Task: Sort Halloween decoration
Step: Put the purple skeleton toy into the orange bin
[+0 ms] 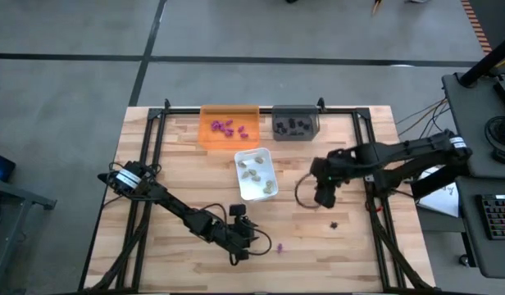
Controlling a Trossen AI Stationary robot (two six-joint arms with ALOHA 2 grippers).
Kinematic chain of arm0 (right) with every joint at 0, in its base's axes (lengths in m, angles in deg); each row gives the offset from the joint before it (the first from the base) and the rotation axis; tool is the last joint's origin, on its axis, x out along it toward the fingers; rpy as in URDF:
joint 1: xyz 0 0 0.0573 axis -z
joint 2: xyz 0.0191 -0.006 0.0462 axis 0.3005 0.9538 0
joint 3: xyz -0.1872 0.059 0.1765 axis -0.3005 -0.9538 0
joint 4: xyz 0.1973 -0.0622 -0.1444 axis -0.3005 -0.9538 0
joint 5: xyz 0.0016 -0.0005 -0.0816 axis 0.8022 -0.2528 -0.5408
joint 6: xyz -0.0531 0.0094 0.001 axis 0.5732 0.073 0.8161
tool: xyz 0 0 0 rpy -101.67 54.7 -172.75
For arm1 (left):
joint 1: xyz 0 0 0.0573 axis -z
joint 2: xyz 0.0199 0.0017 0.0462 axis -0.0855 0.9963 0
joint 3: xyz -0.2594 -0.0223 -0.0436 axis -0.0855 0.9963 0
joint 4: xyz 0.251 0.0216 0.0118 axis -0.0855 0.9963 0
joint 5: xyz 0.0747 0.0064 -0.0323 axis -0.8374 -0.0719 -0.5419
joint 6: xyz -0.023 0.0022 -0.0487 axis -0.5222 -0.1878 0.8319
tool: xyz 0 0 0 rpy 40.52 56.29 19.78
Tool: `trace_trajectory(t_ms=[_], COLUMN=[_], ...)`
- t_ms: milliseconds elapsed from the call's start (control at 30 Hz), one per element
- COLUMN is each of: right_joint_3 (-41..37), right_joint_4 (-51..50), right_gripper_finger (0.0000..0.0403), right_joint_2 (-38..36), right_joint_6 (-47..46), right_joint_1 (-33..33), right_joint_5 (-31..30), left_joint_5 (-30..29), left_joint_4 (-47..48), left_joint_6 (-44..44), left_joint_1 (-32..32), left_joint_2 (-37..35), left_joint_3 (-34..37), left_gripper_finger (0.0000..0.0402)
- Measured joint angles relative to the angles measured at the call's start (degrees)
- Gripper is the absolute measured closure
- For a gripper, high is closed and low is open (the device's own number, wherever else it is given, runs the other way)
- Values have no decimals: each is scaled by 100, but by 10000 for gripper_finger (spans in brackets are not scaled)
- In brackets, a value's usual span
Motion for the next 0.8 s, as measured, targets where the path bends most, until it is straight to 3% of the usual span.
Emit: trace_trajectory(t_ms=[200,500,800], right_joint_3=[-550,-1227,-1661], right_joint_4=[326,780,1396], right_gripper_finger=[287,288,292], right_joint_2=[0,0,0], right_joint_6=[-645,-1623,-2236], right_joint_1=[-689,-1545,-2154], right_joint_5=[-7,-13,-40], left_joint_5=[55,62,509], left_joint_4=[535,3415,3704], left_joint_6=[255,1734,3550], left_joint_1=[11,17,20], left_joint_2=[-1,-1,-1], left_joint_3=[-437,-1821,-2412], left_gripper_finger=[236,236,236])
